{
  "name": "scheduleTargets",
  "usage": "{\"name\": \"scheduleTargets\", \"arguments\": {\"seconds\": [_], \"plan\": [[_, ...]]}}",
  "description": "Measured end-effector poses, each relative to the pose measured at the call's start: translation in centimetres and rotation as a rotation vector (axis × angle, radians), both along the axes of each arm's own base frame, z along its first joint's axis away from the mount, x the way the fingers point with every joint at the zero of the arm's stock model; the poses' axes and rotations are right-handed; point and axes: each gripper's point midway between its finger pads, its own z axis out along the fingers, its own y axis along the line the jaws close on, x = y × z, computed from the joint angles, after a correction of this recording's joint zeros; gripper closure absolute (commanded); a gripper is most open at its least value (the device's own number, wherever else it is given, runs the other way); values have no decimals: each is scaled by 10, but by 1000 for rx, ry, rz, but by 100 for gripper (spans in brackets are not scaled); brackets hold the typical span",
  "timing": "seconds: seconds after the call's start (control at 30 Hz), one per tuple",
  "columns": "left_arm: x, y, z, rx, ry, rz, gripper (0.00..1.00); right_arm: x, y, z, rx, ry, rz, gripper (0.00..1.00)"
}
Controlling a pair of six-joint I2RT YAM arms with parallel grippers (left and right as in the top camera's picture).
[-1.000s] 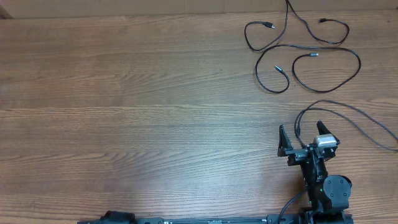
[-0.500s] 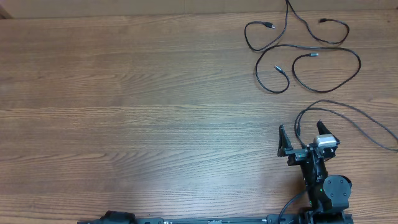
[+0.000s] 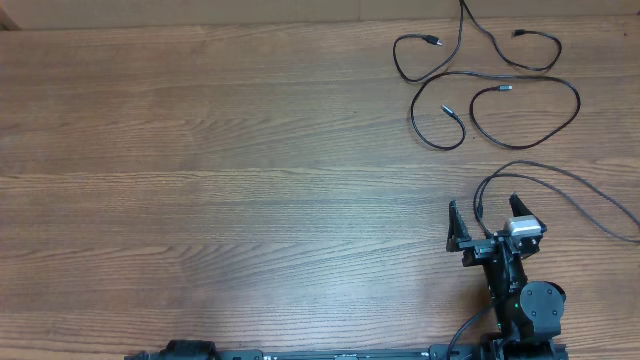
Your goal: Untangle cables
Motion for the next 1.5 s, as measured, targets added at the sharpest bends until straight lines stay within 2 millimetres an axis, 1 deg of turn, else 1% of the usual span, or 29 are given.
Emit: {"name": "scheduleTargets", "arguments": {"seconds": [0.1, 0.17, 0.4, 0.67, 0.77, 1.03, 1.33, 1.5], "plan": [[8, 1, -6, 1, 19, 35, 1, 0, 0, 0, 0, 0, 0, 0], [17, 1, -9, 0, 25, 62, 0, 0, 0, 0, 0, 0, 0, 0], [41, 2, -6, -1, -14, 75, 1, 0, 0, 0, 0, 0, 0, 0], [74, 5, -2, -2, -104, 105, 0, 0, 0, 0, 0, 0, 0, 0], [82, 7, -4, -2, -147, 117, 1, 0, 0, 0, 0, 0, 0, 0], [101, 8, -15, -2, -234, 122, 0, 0, 0, 0, 0, 0, 0, 0], [123, 15, -29, 8, -307, 161, 0, 0, 0, 0, 0, 0, 0, 0], [132, 17, -30, 28, -340, 157, 0, 0, 0, 0, 0, 0, 0, 0]]}}
